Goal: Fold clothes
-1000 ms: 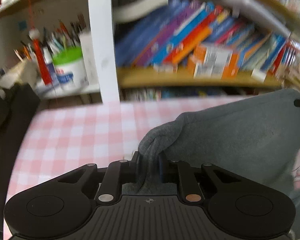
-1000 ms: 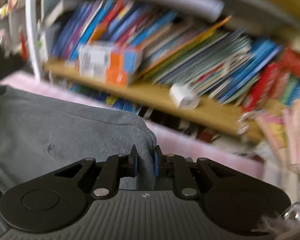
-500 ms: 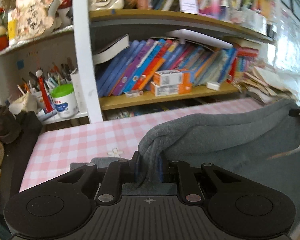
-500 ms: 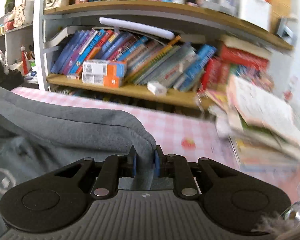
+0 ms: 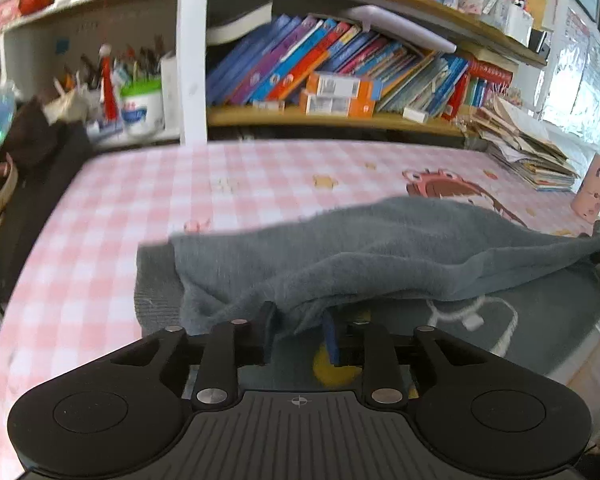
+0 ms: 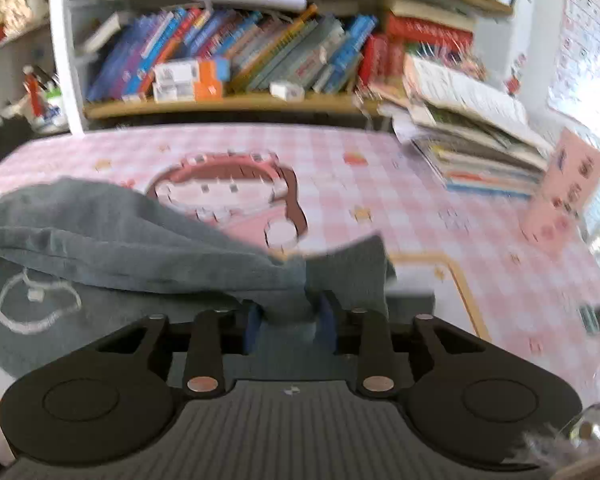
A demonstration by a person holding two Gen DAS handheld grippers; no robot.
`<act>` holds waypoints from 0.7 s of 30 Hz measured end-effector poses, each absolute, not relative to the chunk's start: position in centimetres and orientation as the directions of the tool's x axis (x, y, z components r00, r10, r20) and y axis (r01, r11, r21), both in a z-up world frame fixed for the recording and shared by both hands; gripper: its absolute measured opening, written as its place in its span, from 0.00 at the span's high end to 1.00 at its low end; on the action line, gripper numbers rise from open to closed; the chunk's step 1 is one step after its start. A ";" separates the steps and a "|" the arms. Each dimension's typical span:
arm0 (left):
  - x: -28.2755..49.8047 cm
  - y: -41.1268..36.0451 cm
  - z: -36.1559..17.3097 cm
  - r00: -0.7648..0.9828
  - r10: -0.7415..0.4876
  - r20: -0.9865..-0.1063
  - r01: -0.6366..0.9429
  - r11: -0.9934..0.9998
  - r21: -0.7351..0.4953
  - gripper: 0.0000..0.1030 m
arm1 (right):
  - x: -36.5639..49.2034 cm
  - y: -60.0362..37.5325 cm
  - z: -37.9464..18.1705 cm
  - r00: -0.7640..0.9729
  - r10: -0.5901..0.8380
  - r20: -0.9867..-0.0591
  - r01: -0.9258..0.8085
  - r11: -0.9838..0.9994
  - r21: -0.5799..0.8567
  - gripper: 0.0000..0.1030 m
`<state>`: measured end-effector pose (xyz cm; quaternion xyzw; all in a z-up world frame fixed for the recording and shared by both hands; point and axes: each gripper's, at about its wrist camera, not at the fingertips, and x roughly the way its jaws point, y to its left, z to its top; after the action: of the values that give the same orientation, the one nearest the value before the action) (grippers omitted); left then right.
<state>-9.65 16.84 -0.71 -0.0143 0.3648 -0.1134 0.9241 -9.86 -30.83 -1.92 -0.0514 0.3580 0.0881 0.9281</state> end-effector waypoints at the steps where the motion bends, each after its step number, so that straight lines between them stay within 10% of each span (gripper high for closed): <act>1: -10.0 17.1 -0.9 0.702 -0.223 -0.676 0.189 0.974 -0.126 0.72 | -10.1 -30.8 -2.2 0.716 0.123 -0.687 -0.193 0.981 -0.025 0.69; 11: -12.4 21.4 -3.3 0.644 -0.361 -0.674 -0.092 0.839 -0.536 0.71 | -12.0 -31.5 -3.5 0.573 0.251 -0.780 0.003 0.951 0.308 0.49; 15: -11.9 22.4 -4.1 0.663 -0.434 -0.610 -0.213 0.672 -0.709 0.36 | -11.8 -33.0 -3.5 0.591 0.431 -0.682 0.147 0.773 0.617 0.37; 21: -10.4 23.2 -5.1 0.715 -0.410 -0.566 -0.327 0.520 -0.789 0.35 | -10.5 -35.7 -4.7 0.654 0.453 -0.606 0.389 0.487 0.782 0.36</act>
<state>-10.44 23.22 -5.09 -0.4893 0.3766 -0.0267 0.7862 -10.51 -35.67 -4.66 0.5062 0.4156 0.0211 0.7554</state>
